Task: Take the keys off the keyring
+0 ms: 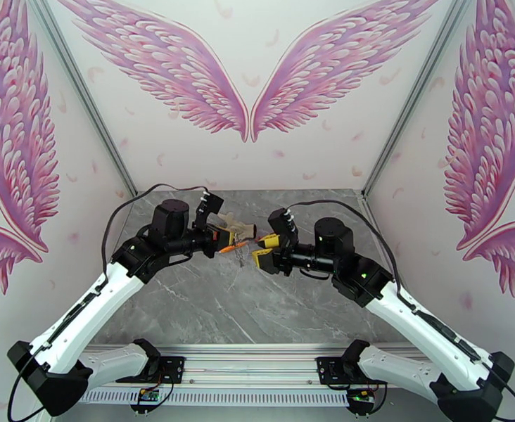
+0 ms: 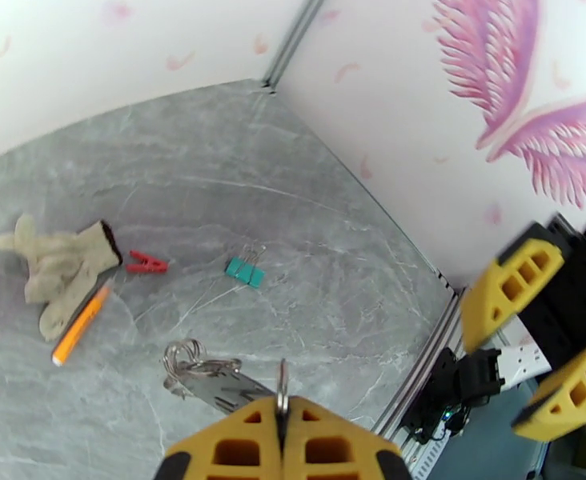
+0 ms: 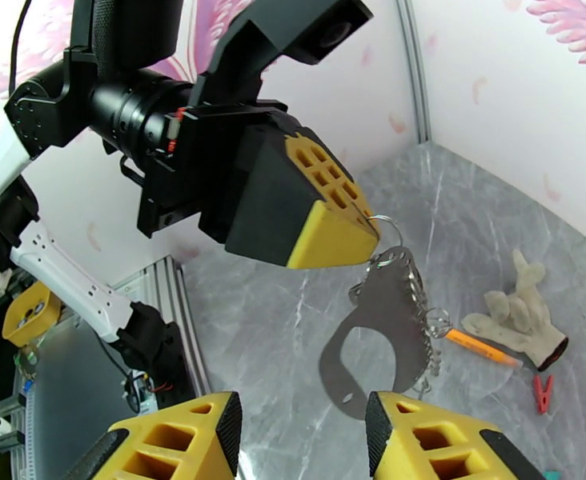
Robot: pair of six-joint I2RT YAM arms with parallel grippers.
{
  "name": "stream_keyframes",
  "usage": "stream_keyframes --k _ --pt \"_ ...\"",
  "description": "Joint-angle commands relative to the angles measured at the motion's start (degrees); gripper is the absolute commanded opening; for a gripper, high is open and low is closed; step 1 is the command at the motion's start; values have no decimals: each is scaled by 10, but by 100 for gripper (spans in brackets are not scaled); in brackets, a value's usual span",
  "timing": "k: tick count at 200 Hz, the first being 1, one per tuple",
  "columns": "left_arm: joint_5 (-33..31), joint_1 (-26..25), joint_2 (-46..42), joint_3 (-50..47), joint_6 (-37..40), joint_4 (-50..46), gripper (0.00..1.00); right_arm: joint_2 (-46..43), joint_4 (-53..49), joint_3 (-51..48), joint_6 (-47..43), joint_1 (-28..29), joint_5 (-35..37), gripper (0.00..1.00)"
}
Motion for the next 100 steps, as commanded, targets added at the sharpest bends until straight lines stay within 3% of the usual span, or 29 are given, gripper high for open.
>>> stream_keyframes --k 1,51,100 --pt "-68 -3 14 35 -126 -32 0 9 -21 24 42 30 49 49" --pt "-110 -12 28 40 -225 -30 0 58 45 3 79 92 107 50" --pt "-114 -13 17 31 -279 -17 0 114 119 -24 41 95 126 46"
